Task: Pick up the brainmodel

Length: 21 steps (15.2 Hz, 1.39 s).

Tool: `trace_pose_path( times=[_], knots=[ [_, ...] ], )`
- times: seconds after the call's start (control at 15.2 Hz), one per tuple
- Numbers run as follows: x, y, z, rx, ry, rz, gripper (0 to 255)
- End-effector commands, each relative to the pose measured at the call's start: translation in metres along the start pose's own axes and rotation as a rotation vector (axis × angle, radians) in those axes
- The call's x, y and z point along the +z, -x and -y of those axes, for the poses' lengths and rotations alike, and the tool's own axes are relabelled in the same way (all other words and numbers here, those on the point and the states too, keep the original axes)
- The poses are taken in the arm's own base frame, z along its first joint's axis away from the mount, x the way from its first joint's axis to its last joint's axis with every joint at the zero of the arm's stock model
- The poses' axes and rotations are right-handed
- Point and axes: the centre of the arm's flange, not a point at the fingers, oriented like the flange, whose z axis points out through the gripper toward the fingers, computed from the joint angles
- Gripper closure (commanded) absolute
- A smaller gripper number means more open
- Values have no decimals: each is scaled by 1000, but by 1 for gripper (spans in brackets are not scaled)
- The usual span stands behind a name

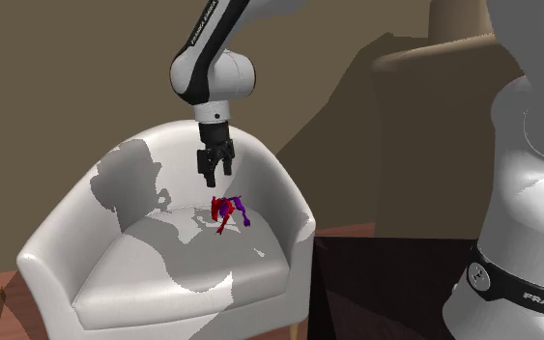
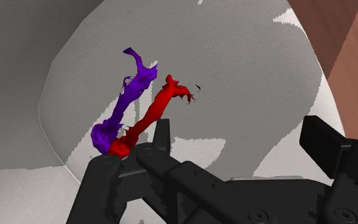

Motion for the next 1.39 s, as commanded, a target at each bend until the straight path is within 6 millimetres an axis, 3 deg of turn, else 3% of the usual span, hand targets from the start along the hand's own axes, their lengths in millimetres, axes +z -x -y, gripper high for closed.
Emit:
trace_pose_path(
  times=[0.0,0.86,1.32],
  knots=[
    [15,-12,-17,7,5,0,0],
    [114,-96,-124,57,41,5,0],
    [146,-98,-125,58,42,5,0]
  ],
)
